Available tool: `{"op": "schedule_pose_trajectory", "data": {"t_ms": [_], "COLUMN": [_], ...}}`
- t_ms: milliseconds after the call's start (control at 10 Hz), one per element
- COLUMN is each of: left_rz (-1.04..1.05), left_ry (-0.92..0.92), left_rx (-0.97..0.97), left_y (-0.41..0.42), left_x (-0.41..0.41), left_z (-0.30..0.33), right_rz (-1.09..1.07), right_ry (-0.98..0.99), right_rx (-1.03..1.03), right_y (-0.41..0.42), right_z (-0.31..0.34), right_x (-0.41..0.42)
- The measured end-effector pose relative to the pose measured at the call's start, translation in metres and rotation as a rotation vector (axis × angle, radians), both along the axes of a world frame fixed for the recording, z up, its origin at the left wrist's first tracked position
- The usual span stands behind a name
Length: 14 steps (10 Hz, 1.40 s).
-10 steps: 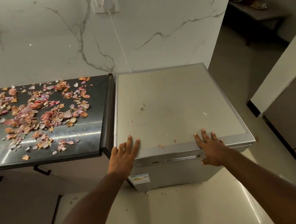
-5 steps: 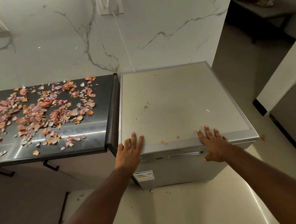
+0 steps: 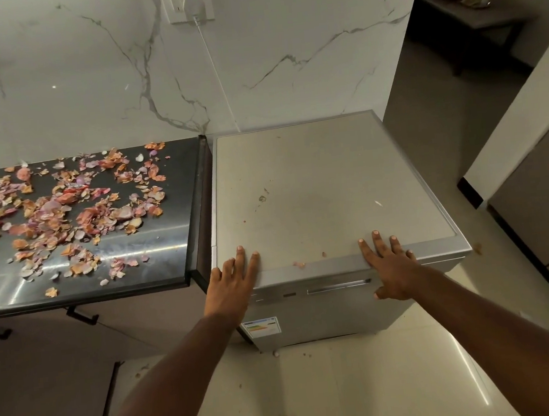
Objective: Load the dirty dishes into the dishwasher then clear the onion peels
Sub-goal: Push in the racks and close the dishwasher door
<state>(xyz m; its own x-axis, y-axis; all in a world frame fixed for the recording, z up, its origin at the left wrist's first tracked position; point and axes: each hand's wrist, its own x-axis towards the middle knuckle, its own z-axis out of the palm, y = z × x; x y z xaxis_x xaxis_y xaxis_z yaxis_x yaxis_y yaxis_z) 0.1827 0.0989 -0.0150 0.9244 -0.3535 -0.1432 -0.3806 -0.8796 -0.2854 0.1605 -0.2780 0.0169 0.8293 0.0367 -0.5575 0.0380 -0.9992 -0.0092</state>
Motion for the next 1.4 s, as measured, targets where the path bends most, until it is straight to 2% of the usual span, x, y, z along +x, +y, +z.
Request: {"op": "schedule_pose_trajectory", "data": {"t_ms": [100,500,900,1400], "left_rz": [-0.046,0.019,0.119,0.114], "left_ry": [0.007,0.028,-0.001,0.022], "left_rx": [0.037,0.007,-0.161,-0.143], "left_y": [0.004,-0.005,-0.018,-0.016], "left_x": [0.003,-0.004,-0.006,-0.007], "left_z": [0.002,0.005,-0.01,-0.013], "right_rz": [0.003,-0.001,-0.018,-0.016], "right_ry": [-0.001,-0.008,-0.022,-0.031], "right_rx": [-0.001,-0.012,-0.014,-0.015], "right_y": [0.0,0.002,0.002,0.003], "right_z": [-0.001,0.002,-0.002,-0.003], "right_x": [0.001,0.0,-0.001,-0.002]}}
